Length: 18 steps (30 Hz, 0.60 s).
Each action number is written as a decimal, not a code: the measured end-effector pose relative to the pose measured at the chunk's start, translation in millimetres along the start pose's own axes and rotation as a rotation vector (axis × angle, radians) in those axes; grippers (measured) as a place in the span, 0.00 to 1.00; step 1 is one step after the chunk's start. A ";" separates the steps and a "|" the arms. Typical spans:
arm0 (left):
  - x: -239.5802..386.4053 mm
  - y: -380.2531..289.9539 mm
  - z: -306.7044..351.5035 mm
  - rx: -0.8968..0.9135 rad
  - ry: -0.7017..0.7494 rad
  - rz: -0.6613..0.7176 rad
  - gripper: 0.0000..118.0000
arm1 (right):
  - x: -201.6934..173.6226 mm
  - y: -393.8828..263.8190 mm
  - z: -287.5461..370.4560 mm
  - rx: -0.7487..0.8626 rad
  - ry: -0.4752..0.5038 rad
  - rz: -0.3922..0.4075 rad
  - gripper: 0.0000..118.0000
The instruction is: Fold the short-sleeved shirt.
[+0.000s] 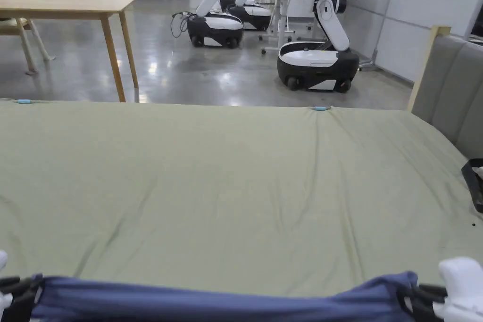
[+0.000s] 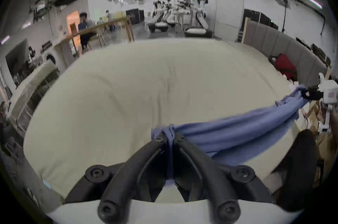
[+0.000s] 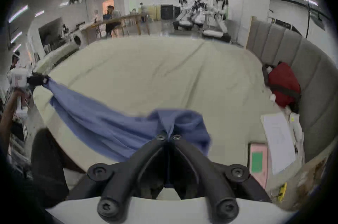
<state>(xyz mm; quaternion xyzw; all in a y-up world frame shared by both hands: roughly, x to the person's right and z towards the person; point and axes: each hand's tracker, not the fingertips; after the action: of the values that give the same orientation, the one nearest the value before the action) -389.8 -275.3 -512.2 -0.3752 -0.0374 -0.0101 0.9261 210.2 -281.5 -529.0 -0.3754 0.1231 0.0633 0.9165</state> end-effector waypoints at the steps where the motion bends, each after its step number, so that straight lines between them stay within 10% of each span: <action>1: -4.6 -12.6 -6.2 -0.042 -0.008 0.034 0.03 | -2.2 -13.5 -6.5 -0.052 -0.003 -0.004 0.01; 4: 0.9 -33.5 -21.2 -0.080 -0.012 0.019 0.13 | -3.2 -30.2 -25.0 -0.105 -0.016 -0.037 0.05; 5: 5.5 -33.9 -25.8 -0.083 0.013 -0.008 0.35 | -2.8 -28.3 -25.8 -0.112 -0.014 -0.049 0.17; 7: 19.1 -27.3 -18.7 -0.035 0.092 -0.030 0.99 | -5.7 -18.5 -15.8 -0.074 -0.013 -0.052 0.75; 9: 26.7 -18.5 -11.3 0.047 0.119 -0.010 1.00 | -15.3 -4.1 1.7 0.019 -0.031 -0.029 0.88; 18: 130.2 29.5 8.1 0.471 0.114 0.016 0.99 | -102.9 55.4 21.2 0.543 -0.115 -0.073 0.88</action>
<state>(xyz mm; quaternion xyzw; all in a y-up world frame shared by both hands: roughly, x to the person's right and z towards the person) -259.1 -247.2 -516.9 -0.1480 0.0165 -0.0151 0.9887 103.5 -229.7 -523.6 -0.1160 0.0695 0.0160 0.9907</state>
